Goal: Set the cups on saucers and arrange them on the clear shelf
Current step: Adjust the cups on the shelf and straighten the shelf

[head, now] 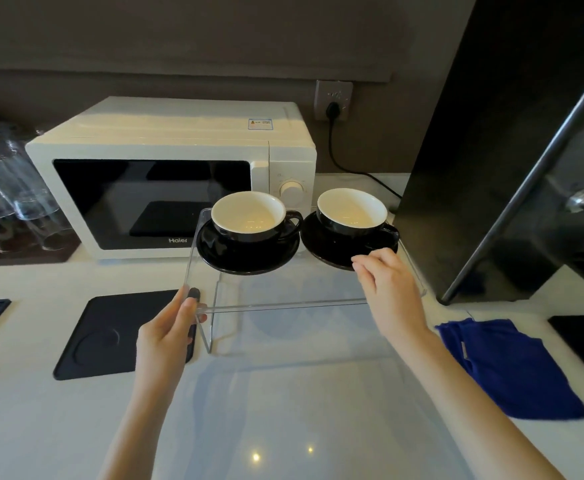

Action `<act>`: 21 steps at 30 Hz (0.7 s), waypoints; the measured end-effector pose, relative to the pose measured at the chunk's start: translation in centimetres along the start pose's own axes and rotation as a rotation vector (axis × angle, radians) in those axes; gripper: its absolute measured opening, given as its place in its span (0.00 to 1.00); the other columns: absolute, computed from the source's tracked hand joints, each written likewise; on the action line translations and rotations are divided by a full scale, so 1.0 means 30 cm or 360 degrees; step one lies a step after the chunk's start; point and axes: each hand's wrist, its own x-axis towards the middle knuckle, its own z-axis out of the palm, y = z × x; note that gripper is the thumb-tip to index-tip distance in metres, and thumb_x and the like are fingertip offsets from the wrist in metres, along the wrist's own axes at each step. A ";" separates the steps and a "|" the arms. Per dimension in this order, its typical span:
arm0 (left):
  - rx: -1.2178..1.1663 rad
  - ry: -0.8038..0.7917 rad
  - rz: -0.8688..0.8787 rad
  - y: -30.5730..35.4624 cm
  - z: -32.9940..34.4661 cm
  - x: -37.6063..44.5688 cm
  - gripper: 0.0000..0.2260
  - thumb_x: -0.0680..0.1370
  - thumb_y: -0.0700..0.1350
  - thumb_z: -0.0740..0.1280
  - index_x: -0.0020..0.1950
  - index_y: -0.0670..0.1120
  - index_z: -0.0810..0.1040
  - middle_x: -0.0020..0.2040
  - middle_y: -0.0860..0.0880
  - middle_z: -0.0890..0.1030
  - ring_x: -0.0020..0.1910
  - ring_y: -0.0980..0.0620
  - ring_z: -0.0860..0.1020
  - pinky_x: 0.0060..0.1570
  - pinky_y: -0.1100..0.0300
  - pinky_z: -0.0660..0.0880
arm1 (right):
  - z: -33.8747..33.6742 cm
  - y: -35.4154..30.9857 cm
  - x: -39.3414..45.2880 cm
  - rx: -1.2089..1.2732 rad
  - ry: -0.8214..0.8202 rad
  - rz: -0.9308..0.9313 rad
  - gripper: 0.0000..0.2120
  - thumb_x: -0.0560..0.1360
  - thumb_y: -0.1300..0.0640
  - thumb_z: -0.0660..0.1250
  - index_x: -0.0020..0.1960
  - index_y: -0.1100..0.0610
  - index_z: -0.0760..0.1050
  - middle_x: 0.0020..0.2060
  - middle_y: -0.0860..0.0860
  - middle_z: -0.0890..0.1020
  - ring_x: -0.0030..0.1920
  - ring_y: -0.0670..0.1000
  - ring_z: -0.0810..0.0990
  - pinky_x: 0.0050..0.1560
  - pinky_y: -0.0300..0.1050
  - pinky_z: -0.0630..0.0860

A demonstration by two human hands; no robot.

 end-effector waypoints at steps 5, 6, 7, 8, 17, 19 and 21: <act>-0.0011 0.0006 -0.0004 -0.005 0.002 -0.001 0.17 0.77 0.46 0.59 0.67 0.47 0.70 0.46 0.53 0.79 0.50 0.51 0.76 0.51 0.53 0.71 | 0.017 -0.018 0.006 -0.0066 -0.0032 -0.0057 0.09 0.74 0.57 0.65 0.50 0.60 0.80 0.42 0.57 0.79 0.44 0.55 0.77 0.36 0.50 0.77; -0.0022 0.0006 -0.0009 -0.005 0.002 -0.001 0.17 0.77 0.46 0.59 0.66 0.47 0.70 0.48 0.51 0.79 0.51 0.50 0.75 0.51 0.53 0.71 | 0.016 -0.015 0.007 -0.0060 -0.0028 -0.0055 0.09 0.73 0.57 0.66 0.49 0.60 0.80 0.41 0.57 0.79 0.44 0.55 0.77 0.36 0.50 0.77; -0.0032 0.0004 -0.0013 -0.004 0.002 -0.002 0.17 0.77 0.46 0.59 0.66 0.48 0.71 0.49 0.50 0.79 0.52 0.49 0.75 0.51 0.53 0.71 | 0.013 -0.010 0.010 -0.0050 -0.0018 -0.0053 0.08 0.73 0.58 0.67 0.49 0.60 0.81 0.41 0.57 0.80 0.44 0.56 0.77 0.36 0.49 0.76; -0.0041 0.0002 -0.0010 -0.003 0.003 -0.003 0.16 0.77 0.46 0.59 0.65 0.49 0.72 0.49 0.50 0.79 0.52 0.49 0.75 0.51 0.52 0.71 | 0.008 -0.004 0.011 -0.0048 -0.0008 -0.0056 0.08 0.72 0.58 0.68 0.48 0.59 0.81 0.41 0.57 0.81 0.44 0.56 0.77 0.36 0.48 0.76; -0.0041 0.0043 0.0004 -0.020 0.012 0.000 0.18 0.78 0.47 0.59 0.67 0.48 0.69 0.44 0.53 0.79 0.52 0.49 0.74 0.52 0.52 0.71 | -0.040 0.090 0.018 0.0060 -0.0077 -0.0095 0.07 0.73 0.60 0.67 0.49 0.59 0.81 0.44 0.55 0.83 0.45 0.55 0.79 0.42 0.45 0.74; -0.0039 0.0051 0.0005 -0.020 0.012 -0.001 0.18 0.78 0.47 0.59 0.67 0.48 0.70 0.47 0.49 0.79 0.51 0.50 0.74 0.51 0.53 0.70 | -0.058 0.109 0.024 0.0065 -0.0105 -0.0125 0.08 0.72 0.61 0.67 0.49 0.60 0.81 0.45 0.55 0.83 0.46 0.54 0.79 0.44 0.43 0.74; -0.0042 0.0047 0.0004 -0.016 0.015 -0.003 0.18 0.78 0.47 0.59 0.67 0.48 0.70 0.49 0.48 0.79 0.51 0.50 0.73 0.51 0.53 0.70 | -0.073 0.127 0.031 0.0076 -0.0129 -0.0137 0.08 0.72 0.61 0.67 0.50 0.60 0.81 0.47 0.56 0.84 0.48 0.54 0.80 0.47 0.42 0.73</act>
